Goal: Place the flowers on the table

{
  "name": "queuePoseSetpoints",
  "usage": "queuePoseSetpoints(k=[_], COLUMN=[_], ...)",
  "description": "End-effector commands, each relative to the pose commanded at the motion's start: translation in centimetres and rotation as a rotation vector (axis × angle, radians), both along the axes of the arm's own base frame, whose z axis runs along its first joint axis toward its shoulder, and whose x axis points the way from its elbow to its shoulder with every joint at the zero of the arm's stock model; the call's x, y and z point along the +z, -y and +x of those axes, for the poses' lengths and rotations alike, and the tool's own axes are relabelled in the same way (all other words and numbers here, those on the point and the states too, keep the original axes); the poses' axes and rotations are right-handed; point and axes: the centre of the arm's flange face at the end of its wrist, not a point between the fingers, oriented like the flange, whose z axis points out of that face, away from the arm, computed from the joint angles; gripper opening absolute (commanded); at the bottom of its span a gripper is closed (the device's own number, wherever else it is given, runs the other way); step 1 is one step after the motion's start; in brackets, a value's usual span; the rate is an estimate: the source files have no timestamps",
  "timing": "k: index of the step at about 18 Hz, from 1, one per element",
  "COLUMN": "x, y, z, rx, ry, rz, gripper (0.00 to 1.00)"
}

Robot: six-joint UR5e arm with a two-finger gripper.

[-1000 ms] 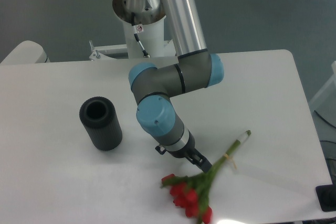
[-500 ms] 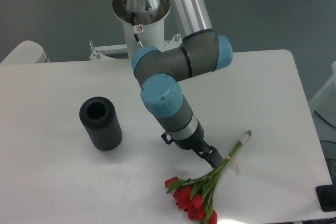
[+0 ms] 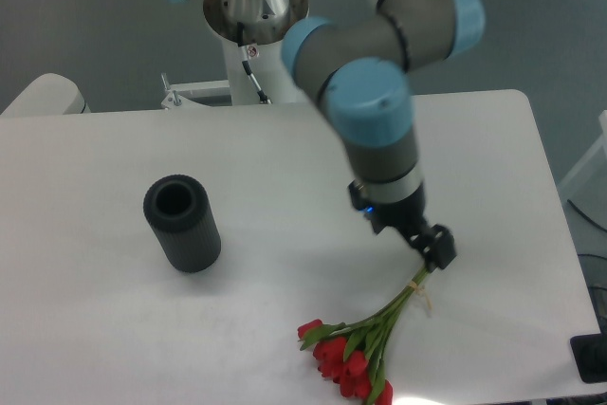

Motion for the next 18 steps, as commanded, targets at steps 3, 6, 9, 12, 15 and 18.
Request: queuePoseSetpoints(k=[3, 6, 9, 12, 15, 18], x=[0.6, 0.5, 0.2, 0.3, 0.4, 0.4], y=[3.9, 6.8, 9.6, 10.4, 10.5, 10.2], z=[-2.3, -3.9, -5.7, -6.3, -6.3, -6.2], rx=[-0.068, -0.120, -0.179, -0.201, -0.201, -0.199], ry=[0.065, 0.079, 0.083, 0.084, 0.084, 0.092], rz=[0.040, 0.034, 0.038, 0.056, 0.062, 0.083], gripper=[0.99, 0.99, 0.99, 0.99, 0.99, 0.99])
